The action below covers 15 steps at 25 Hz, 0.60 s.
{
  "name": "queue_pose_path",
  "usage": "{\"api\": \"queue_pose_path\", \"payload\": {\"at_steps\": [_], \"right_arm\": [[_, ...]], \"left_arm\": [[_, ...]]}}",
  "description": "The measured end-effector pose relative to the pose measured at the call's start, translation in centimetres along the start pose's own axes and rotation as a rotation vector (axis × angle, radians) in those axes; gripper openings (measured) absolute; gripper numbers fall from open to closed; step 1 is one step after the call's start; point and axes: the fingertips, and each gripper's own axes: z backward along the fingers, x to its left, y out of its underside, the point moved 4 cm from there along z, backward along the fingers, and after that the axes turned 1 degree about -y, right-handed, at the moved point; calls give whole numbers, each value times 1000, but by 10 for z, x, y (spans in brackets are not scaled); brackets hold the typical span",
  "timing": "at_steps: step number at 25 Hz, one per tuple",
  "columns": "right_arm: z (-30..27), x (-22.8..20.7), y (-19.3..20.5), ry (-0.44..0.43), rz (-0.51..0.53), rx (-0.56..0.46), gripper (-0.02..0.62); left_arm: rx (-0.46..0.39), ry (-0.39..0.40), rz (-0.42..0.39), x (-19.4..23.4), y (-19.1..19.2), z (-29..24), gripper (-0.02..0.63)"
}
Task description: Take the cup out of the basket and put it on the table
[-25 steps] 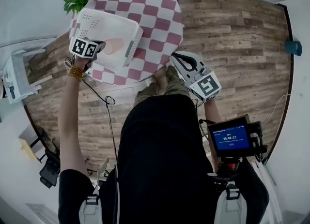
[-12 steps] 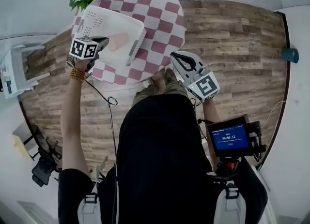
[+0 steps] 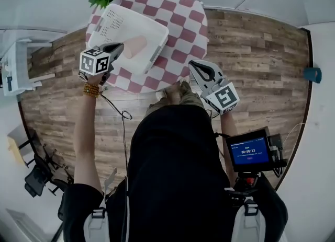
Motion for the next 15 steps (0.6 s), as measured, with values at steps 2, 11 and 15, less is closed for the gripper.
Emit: {"api": "queue_pose_path", "payload": {"at_steps": [2,11,15], "right_arm": [[1,2,-2,-1,6,17,12],[-18,15,-8,-64,53,8,12],[-26,21,-14,-83,63,5,12]], "left_arm": [[-38,2,10,-4,0,8,17],[-208,31,71,-11,3,36,17],[-295,33,96,-17,-2,53,16]]}}
